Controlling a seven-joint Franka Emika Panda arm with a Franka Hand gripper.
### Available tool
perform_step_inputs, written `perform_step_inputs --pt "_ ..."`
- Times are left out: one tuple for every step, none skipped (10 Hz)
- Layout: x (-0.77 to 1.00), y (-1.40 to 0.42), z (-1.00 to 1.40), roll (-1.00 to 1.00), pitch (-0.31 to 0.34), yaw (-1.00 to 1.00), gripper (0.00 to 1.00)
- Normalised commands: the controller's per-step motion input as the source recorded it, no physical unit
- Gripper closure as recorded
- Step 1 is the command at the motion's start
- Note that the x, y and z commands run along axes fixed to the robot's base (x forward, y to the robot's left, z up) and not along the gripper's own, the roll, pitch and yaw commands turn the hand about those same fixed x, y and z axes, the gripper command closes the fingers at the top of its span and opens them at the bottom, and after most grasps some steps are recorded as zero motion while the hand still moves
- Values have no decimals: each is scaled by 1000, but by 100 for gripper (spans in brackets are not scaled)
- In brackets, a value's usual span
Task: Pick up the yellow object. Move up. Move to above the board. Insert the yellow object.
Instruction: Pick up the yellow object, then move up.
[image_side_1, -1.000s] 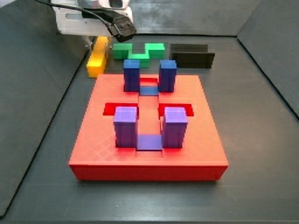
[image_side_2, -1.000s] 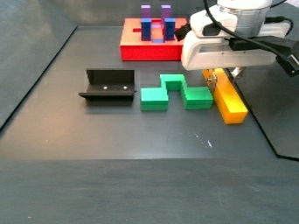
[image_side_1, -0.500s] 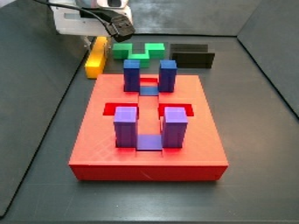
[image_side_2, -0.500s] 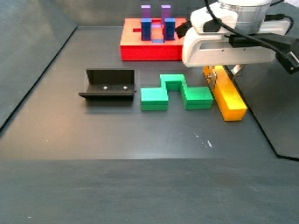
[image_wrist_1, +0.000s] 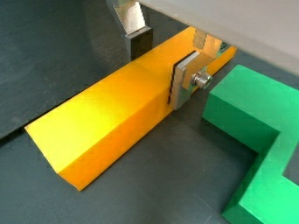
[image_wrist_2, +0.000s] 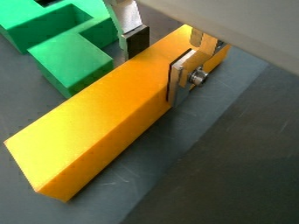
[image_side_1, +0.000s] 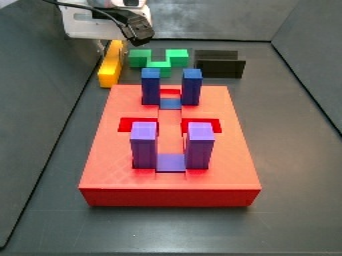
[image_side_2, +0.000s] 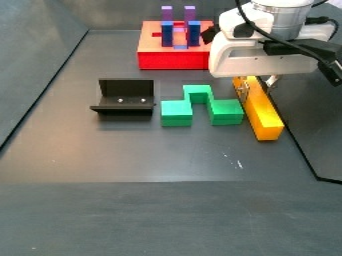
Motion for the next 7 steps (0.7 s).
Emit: perform_step_inputs --pt "0 0 0 0 0 0 100" --pt "0 0 0 0 0 0 100" --pt "0 0 0 0 0 0 100" --pt "0 0 0 0 0 0 100" --pt "0 0 0 0 0 0 100" --pt "0 0 833 0 0 0 100" --pt "-3 47 802 3 13 28 100"
